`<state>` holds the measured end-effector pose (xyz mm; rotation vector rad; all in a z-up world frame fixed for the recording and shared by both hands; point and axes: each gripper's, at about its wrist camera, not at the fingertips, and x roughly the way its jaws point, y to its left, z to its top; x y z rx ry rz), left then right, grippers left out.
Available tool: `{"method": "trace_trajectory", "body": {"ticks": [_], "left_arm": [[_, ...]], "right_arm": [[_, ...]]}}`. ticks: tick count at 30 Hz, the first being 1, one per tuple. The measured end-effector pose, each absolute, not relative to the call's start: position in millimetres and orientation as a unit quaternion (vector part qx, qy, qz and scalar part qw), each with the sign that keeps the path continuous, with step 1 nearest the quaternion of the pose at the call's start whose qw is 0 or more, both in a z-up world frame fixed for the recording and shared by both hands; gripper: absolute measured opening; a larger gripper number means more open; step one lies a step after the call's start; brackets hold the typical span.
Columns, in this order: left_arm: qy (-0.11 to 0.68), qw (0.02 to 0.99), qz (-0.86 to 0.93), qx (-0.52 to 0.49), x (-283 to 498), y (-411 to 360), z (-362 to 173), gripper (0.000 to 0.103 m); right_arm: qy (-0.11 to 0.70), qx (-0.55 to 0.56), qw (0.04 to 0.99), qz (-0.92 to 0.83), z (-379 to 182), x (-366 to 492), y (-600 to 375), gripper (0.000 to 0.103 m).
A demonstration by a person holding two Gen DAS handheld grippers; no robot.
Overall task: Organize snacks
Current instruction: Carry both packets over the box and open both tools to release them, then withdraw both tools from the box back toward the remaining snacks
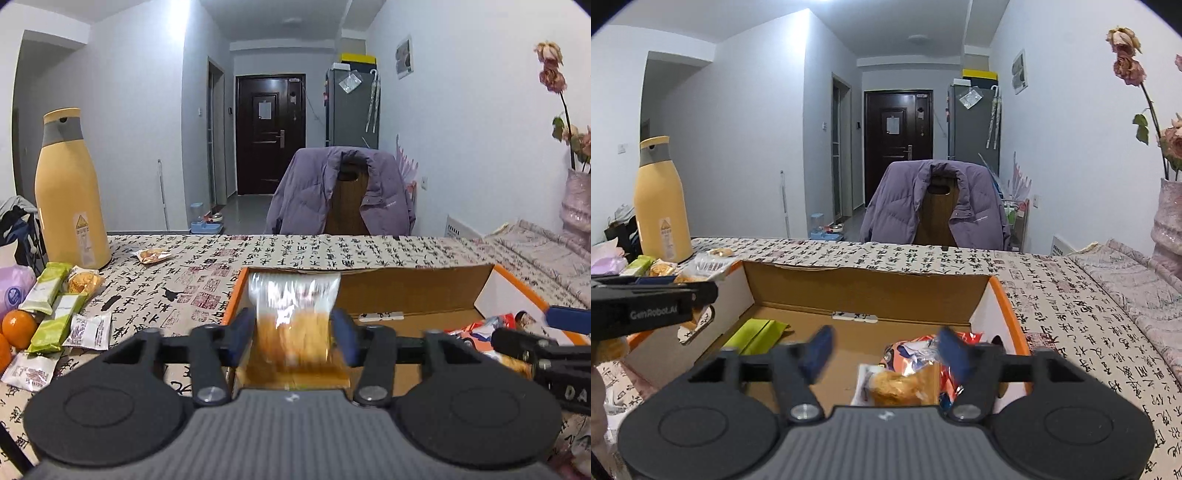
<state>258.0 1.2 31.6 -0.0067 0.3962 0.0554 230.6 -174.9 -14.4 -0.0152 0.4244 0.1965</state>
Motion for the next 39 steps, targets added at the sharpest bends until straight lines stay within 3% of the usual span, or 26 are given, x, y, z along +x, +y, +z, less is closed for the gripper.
{"method": "trace_trajectory", "body": {"ticks": [1, 3, 39], "left_arm": [[0.191, 0.981, 0.031, -0.006, 256, 2, 32, 0.087], [0.173, 0.984, 0.043, -0.012, 251, 3, 35, 0.103], [0.136, 0.99, 0.04, -0.011, 220, -6, 66, 0.103]], "right_arm": [[0.207, -0.005, 0.974, 0.096, -14, 230, -176, 0.096], [0.203, 0.002, 0.974, 0.096, -13, 228, -180, 0.103], [0.152, -0.016, 0.985, 0.083, 31, 185, -185, 0.103]]}}
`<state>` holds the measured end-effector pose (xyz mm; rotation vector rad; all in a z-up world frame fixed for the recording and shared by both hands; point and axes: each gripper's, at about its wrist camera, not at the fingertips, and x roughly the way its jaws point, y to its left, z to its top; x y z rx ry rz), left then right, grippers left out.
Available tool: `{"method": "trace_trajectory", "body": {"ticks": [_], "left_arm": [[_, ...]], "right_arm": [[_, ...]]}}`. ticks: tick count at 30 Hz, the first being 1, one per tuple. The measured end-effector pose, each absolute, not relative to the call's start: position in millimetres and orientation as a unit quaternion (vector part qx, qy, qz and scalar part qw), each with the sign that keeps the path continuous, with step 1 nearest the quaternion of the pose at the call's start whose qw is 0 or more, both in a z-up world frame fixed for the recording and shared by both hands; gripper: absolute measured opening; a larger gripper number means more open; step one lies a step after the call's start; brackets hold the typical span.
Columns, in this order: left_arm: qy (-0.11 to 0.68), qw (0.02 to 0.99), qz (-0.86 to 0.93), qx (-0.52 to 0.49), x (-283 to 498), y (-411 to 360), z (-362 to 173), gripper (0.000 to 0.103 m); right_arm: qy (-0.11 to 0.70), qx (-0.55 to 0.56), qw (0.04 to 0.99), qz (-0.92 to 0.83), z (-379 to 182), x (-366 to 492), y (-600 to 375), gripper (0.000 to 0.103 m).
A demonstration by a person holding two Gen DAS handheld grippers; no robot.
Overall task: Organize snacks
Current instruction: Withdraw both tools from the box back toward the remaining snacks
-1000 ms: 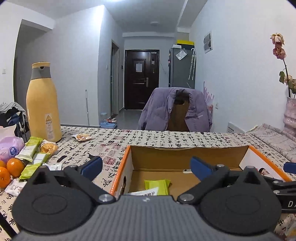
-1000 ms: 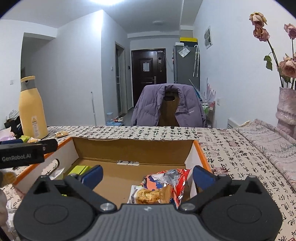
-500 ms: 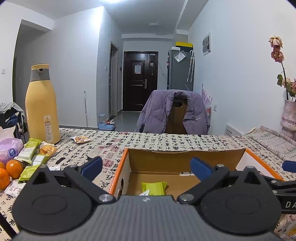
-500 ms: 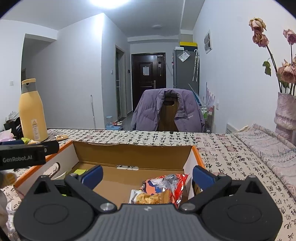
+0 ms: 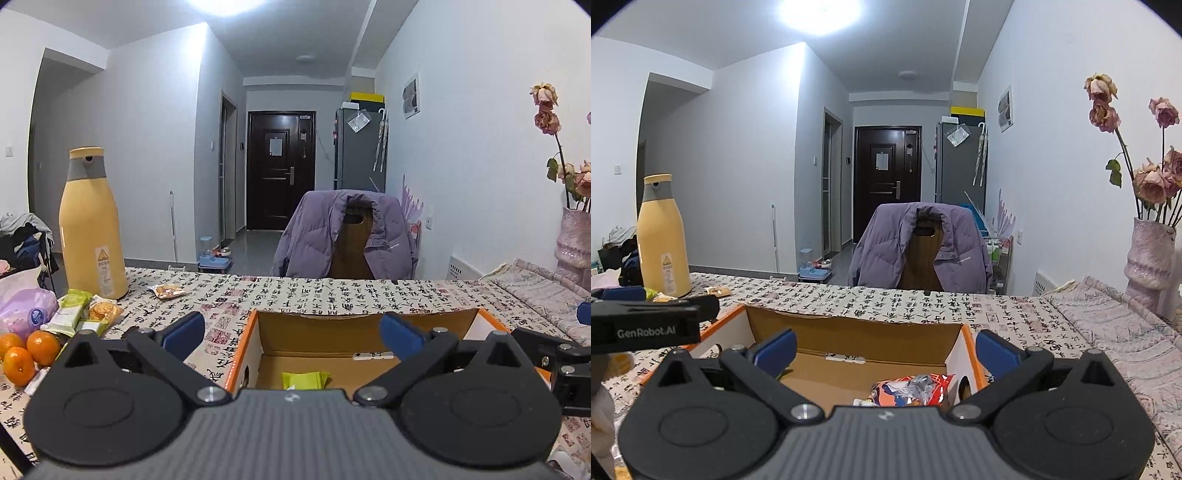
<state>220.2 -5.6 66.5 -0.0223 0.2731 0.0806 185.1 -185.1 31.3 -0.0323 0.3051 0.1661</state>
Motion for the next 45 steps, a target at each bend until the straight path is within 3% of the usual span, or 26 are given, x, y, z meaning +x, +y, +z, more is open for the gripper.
{"method": "trace_trajectory", "body": {"ticks": [21, 45], "left_arm": [[0.125, 0.992, 0.022, 0.0, 137, -7, 74, 0.103], [0.184, 0.983, 0.025, -0.013, 87, 21, 21, 0.103]], "right_arm": [[0.152, -0.017, 0.984, 0.088, 33, 103, -197, 0.103], [0.231, -0.017, 0.97, 0.077, -27, 51, -214, 0.103]]}}
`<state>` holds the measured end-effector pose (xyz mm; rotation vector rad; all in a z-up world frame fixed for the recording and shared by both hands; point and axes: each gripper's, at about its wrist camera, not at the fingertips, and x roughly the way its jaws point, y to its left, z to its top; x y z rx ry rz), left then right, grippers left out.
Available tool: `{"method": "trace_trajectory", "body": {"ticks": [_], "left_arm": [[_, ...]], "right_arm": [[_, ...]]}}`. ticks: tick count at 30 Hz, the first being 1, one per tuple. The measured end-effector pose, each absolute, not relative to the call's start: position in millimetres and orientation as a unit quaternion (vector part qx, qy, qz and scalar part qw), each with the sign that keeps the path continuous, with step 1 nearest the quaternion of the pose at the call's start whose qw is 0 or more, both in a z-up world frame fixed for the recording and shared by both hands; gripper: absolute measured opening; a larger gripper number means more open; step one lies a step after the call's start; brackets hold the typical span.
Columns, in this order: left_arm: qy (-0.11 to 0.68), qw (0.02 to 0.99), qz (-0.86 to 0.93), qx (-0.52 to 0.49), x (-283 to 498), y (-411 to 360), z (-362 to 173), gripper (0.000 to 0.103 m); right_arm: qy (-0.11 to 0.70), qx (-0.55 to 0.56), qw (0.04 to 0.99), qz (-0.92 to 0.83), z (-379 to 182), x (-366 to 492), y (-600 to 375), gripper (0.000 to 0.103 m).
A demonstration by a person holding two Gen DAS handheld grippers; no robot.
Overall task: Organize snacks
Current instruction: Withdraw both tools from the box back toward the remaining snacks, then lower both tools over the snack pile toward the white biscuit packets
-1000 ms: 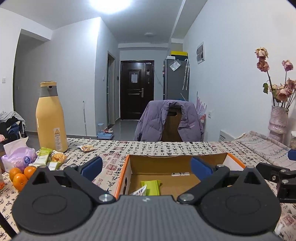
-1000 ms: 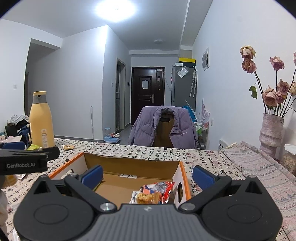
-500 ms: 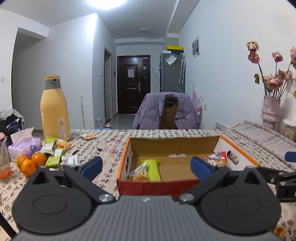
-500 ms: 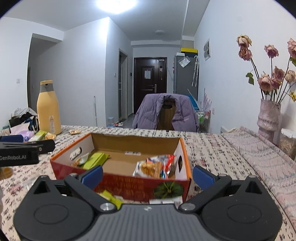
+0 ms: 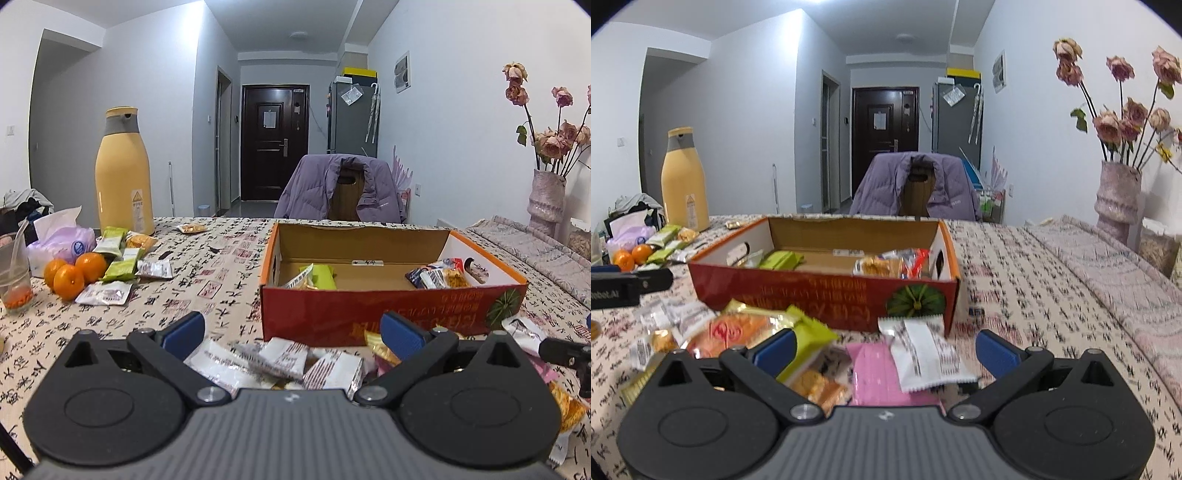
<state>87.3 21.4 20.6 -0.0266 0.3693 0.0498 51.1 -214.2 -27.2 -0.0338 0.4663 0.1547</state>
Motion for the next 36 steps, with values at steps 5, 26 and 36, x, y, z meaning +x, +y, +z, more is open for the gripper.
{"method": "trace_trajectory", "body": {"ticks": [5, 26, 36], "left_arm": [[0.178, 0.983, 0.026, -0.02, 80, 24, 13, 0.103], [0.198, 0.979, 0.011, -0.035, 86, 29, -13, 0.103], [0.198, 0.979, 0.006, -0.04, 85, 31, -13, 0.103]], "right_arm": [[0.254, -0.019, 0.964, 0.072, -45, 41, -217, 0.103], [0.289, -0.01, 0.955, 0.063, -63, 46, -221, 0.103], [0.308, -0.016, 0.948, 0.071, -77, 42, -218, 0.103]]}}
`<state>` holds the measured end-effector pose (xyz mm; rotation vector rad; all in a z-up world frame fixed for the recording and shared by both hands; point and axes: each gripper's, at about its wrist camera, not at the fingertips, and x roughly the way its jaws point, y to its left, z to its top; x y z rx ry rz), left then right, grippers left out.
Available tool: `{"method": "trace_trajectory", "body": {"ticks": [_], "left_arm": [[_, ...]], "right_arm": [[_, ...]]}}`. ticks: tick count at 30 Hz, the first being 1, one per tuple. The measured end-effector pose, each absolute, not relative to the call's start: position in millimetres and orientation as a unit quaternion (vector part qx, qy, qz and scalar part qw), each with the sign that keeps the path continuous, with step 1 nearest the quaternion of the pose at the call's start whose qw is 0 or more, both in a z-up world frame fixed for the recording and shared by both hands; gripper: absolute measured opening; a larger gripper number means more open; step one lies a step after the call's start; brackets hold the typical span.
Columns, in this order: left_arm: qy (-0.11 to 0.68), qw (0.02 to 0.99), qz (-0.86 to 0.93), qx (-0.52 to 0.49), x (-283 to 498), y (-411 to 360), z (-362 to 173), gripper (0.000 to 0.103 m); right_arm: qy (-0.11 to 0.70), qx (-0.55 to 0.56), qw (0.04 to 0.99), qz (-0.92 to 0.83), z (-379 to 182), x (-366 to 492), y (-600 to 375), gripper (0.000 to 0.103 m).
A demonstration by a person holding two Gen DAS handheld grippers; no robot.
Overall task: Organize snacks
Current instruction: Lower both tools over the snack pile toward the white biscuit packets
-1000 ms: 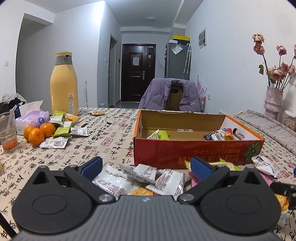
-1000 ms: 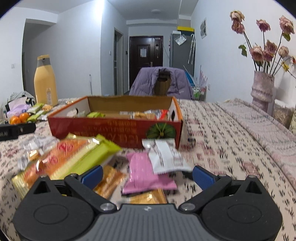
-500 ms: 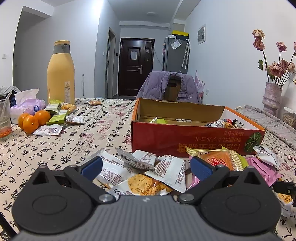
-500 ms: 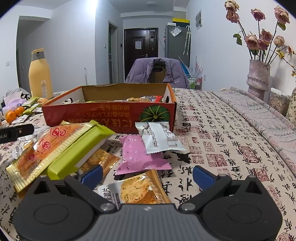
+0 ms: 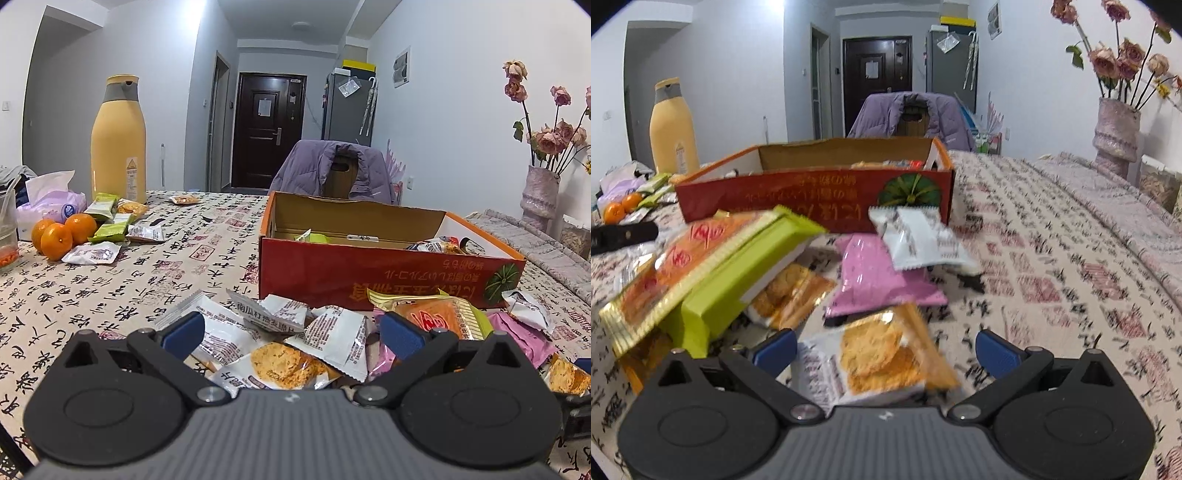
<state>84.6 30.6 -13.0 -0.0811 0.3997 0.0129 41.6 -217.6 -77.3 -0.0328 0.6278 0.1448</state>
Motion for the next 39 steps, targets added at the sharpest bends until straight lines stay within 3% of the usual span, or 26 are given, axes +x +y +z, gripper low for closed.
{"method": "trace_trajectory", "body": {"ticks": [6, 10, 14, 39], "left_arm": [[0.199, 0.979, 0.003, -0.042, 84, 30, -13, 0.103], [0.202, 0.978, 0.002, -0.043, 84, 30, -13, 0.103], [0.204, 0.978, 0.003, -0.043, 85, 30, -14, 0.103], [0.235, 0.972, 0.028, 0.008, 93, 50, -3, 0.103]], "right_arm": [[0.298, -0.017, 0.951, 0.085, -78, 40, -217, 0.095], [0.29, -0.018, 0.952, 0.098, -76, 37, -217, 0.075], [0.285, -0.016, 0.953, 0.106, -75, 36, -216, 0.066], [0.234, 0.008, 0.968, 0.092, -52, 42, -227, 0.063]]}}
